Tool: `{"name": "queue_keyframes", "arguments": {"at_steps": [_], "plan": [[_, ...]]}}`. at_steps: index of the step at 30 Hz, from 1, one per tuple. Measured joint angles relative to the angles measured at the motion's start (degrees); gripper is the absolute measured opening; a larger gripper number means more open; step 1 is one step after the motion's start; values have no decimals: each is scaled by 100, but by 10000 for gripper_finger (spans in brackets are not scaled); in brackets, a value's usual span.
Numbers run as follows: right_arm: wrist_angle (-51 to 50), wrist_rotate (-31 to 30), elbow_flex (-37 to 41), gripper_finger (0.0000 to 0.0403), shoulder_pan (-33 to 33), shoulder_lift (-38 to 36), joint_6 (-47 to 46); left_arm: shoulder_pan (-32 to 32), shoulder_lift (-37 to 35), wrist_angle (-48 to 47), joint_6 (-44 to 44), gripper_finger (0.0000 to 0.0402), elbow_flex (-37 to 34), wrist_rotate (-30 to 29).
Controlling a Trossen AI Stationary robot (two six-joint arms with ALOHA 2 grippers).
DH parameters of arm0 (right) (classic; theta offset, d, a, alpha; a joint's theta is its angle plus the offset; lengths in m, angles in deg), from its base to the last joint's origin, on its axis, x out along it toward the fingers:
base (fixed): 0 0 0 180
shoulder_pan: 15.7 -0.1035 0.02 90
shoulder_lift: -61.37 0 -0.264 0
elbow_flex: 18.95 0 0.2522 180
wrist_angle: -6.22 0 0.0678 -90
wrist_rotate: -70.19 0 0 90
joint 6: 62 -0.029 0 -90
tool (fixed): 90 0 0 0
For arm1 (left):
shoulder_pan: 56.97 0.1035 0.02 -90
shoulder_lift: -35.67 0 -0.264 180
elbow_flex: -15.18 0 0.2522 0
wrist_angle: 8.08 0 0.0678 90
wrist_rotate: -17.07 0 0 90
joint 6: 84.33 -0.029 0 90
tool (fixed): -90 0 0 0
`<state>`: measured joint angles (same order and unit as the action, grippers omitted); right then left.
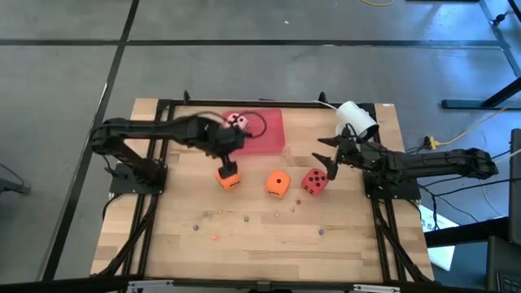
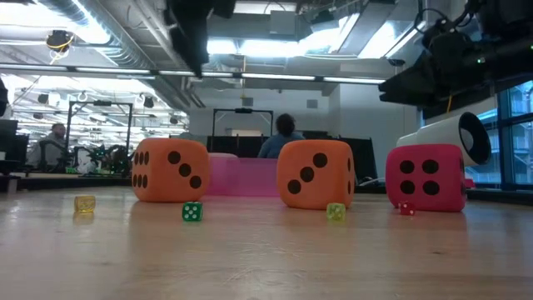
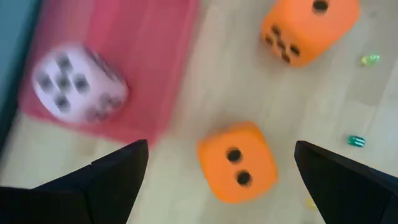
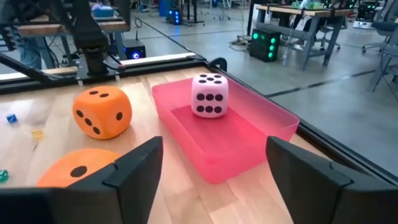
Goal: Pick & Place Dice
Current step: Put the left large orange die into the red bin
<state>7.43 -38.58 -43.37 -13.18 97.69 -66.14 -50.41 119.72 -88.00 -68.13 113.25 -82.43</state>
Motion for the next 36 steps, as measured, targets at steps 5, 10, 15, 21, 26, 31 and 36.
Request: {"name": "queue_keyframes", "arguments": {"at_steps": [5,10,15,21,26,31,36], "plan": [[-3,13,0,289,1,56,-12,-541,-22,102,1224,400,-758,-585],[1,13,0,282,1,57,-12,-835,-22,641,2151,400,-1505,-816],[3,15,0,279,0,55,-12,-863,-22,1227,2793,400,-2120,-981],[4,19,0,279,0,55,-12,-673,-42,1722,2914,400,-2543,-671],[1,35,0,279,1,55,-123,-564,-41,2291,2603,400,-2580,-231],[4,35,0,278,-1,55,-123,-508,-104,2485,2454,400,-2586,-151],[1,33,0,278,1,55,-123,-489,-110,2350,2457,400,-2588,-141]]}}
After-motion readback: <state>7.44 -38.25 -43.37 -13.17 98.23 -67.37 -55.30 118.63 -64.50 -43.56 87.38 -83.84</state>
